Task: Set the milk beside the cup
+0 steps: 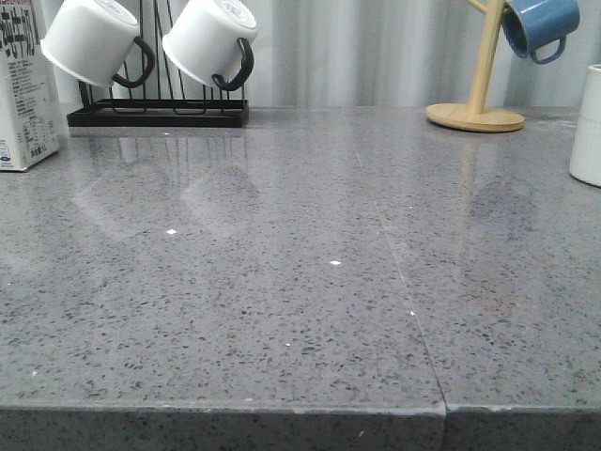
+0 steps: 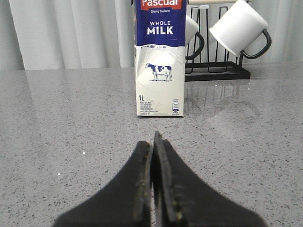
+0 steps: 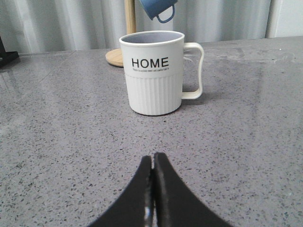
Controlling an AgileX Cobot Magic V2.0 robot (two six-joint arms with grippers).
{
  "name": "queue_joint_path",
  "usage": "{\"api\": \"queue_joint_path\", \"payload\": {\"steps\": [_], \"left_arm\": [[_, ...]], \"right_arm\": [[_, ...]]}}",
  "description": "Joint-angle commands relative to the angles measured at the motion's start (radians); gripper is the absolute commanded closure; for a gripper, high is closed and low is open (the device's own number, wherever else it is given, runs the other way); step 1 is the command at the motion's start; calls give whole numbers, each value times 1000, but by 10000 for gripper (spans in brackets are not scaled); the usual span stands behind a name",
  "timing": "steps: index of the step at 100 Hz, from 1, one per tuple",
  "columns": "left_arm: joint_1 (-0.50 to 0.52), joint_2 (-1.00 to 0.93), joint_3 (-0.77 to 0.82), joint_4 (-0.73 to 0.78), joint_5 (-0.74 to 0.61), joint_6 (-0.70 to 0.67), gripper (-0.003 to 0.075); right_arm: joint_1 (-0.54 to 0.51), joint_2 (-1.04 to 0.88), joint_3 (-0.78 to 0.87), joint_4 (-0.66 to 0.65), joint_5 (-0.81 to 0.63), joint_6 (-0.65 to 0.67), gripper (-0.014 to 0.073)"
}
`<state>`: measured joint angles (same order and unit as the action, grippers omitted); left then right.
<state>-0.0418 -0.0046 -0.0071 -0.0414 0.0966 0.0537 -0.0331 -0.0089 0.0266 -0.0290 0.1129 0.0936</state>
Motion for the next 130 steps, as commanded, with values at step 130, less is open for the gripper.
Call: {"api": "queue_joint_path", "payload": {"steps": [130], "left_arm": [[2, -30, 59, 0, -75, -4, 741]], "right_arm": [[-7, 399, -482, 23, 404, -8, 408]]}}
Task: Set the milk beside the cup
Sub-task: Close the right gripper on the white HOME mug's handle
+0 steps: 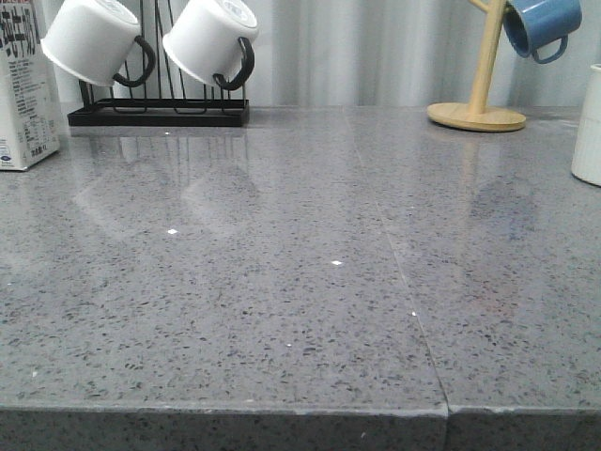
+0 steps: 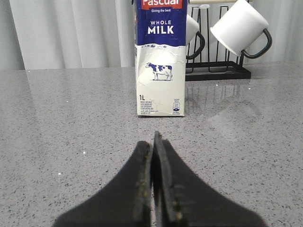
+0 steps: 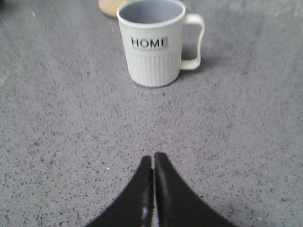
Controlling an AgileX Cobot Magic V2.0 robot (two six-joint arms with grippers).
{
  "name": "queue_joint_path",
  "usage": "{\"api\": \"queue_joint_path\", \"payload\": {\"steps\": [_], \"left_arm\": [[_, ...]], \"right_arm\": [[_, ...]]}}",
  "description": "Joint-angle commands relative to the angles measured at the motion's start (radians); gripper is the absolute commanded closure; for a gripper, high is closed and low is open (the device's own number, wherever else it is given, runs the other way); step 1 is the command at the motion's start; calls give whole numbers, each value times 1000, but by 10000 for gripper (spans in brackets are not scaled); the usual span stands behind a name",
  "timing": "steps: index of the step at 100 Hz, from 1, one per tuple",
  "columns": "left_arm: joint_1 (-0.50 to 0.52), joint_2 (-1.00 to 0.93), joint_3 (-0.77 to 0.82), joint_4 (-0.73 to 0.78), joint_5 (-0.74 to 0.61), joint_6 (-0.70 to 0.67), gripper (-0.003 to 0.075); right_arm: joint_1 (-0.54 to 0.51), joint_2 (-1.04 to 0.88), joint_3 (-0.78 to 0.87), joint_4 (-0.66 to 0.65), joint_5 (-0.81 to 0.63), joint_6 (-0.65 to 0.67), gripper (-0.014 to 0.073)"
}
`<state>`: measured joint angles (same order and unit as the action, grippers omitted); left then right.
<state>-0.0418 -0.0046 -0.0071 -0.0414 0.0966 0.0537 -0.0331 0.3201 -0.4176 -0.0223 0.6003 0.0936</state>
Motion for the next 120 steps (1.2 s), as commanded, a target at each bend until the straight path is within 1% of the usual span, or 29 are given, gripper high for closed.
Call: {"api": "queue_joint_path", "payload": {"steps": [1, 11, 16, 21, 33, 50, 68, 77, 98, 108, 120], "left_arm": [[2, -30, 59, 0, -75, -4, 741], [2, -30, 59, 0, -75, -4, 741], [2, -30, 59, 0, -75, -4, 741], [2, -30, 59, 0, -75, -4, 741], [2, -30, 59, 0, -75, -4, 741], [2, -30, 59, 0, -75, -4, 741], [2, -30, 59, 0, -75, -4, 741], [2, -30, 59, 0, -75, -4, 741], [2, -30, 59, 0, -75, -4, 741], [2, -30, 59, 0, -75, -4, 741], [2, -30, 59, 0, -75, -4, 741]], "right_arm": [[-7, 80, -38, 17, -89, -8, 393], [-7, 131, -38, 22, -132, -8, 178], [-7, 148, -38, 22, -162, -8, 113], [-7, 157, -38, 22, -198, -8, 83], [-7, 162, -38, 22, -283, -8, 84], [-9, 166, -29, -13, -400, -8, 84], [-67, 173, 9, -99, -502, -8, 84], [-114, 199, 33, -103, -555, -8, 84], [-205, 335, 58, -101, -750, -8, 84], [-219, 432, 58, -101, -872, -8, 84], [-219, 561, 55, -100, -988, -8, 84]]}}
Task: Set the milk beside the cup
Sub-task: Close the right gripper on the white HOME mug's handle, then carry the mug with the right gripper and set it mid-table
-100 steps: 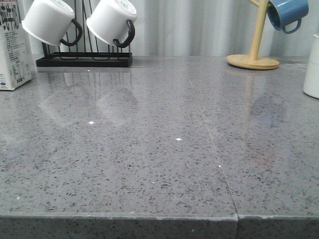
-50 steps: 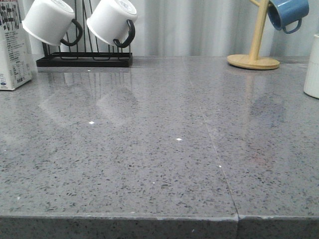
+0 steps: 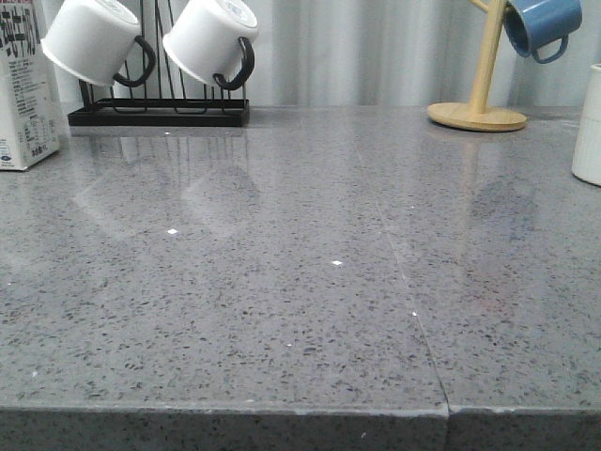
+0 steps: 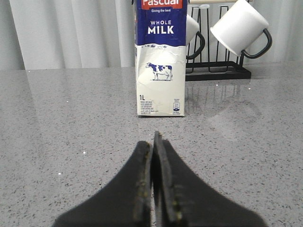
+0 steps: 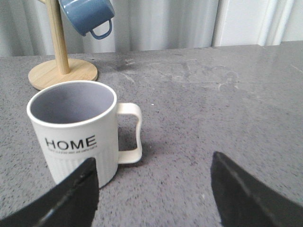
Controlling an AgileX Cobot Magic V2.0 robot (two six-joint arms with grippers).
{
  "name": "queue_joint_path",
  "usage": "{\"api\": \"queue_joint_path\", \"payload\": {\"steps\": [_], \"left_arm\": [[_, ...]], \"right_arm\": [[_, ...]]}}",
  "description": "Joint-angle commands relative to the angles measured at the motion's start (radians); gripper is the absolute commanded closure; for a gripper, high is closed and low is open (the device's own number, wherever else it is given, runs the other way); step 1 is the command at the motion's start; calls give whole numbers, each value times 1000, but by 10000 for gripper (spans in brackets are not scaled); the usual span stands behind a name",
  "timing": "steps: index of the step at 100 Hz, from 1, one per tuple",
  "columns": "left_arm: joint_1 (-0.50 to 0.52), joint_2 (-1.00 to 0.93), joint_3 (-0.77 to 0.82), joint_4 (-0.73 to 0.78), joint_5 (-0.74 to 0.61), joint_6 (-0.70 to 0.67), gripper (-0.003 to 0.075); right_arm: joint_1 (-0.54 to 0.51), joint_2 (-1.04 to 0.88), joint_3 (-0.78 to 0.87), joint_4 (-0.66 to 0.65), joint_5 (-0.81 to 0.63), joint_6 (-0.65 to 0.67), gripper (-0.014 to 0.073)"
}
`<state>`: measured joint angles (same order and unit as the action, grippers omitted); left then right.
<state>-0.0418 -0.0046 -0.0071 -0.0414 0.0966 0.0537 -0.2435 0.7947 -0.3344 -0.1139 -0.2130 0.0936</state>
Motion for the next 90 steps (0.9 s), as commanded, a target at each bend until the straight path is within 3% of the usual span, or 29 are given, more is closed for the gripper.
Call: {"api": "queue_joint_path", "payload": {"steps": [1, 31, 82, 90], "left_arm": [[2, -30, 59, 0, -75, -4, 741], [2, -30, 59, 0, -75, -4, 741], [2, -30, 59, 0, -75, -4, 741], [2, -30, 59, 0, -75, -4, 741]], "right_arm": [[-8, 95, -29, -8, -182, -8, 84], [-29, 406, -49, 56, -447, -8, 84], [-35, 669, -205, -3, -514, -8, 84], [-35, 706, -237, -3, -517, -8, 121]]}}
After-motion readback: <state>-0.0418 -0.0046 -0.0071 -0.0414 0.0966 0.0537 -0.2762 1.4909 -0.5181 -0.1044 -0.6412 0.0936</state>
